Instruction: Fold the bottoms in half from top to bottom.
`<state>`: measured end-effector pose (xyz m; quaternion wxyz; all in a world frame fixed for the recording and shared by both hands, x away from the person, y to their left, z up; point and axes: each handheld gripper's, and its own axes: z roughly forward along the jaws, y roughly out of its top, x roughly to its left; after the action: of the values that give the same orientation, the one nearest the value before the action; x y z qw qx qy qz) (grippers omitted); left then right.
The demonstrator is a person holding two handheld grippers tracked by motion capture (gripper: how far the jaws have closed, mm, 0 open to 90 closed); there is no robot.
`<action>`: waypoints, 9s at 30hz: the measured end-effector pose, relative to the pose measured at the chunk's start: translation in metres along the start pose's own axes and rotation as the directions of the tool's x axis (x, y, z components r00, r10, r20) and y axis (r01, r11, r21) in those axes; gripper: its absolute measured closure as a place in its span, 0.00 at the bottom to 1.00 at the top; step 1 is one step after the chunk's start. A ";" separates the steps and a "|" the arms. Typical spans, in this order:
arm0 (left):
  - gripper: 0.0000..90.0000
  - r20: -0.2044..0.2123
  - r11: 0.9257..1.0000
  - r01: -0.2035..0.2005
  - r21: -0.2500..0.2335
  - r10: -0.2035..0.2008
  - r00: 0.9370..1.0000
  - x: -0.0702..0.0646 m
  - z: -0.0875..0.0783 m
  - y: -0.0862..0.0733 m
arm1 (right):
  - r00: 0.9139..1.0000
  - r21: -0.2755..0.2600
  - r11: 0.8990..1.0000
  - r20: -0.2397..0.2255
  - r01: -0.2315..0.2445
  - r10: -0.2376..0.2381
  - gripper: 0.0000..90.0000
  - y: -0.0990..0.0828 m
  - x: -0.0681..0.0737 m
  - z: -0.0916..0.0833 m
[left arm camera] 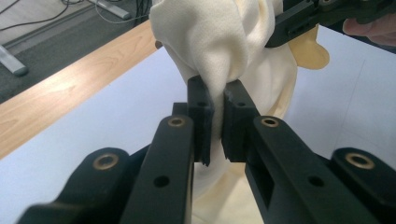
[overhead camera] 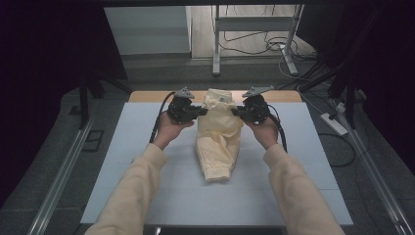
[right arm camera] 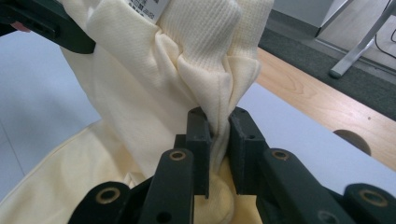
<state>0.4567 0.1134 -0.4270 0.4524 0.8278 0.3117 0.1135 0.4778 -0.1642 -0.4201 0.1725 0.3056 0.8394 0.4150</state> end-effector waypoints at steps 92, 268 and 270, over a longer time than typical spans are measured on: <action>0.90 0.089 0.997 0.033 0.075 -0.040 0.995 -0.049 0.014 -0.089 | 0.995 0.083 0.997 -0.100 0.011 -0.003 0.87 -0.086 0.048 0.001; 0.30 -0.055 0.981 0.173 0.086 -0.169 0.984 -0.076 -0.111 -0.177 | 0.997 0.091 0.995 -0.064 -0.032 0.038 0.41 -0.181 0.056 -0.128; 0.30 -0.056 0.981 0.175 0.085 -0.170 0.984 -0.075 -0.111 -0.178 | 0.997 0.093 0.995 -0.063 -0.031 0.037 0.41 -0.181 0.057 -0.127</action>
<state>0.2725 0.2125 -0.5028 0.4153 0.8140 0.3981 0.0800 0.2988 -0.2872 -0.4916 0.1241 0.3139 0.8575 0.3884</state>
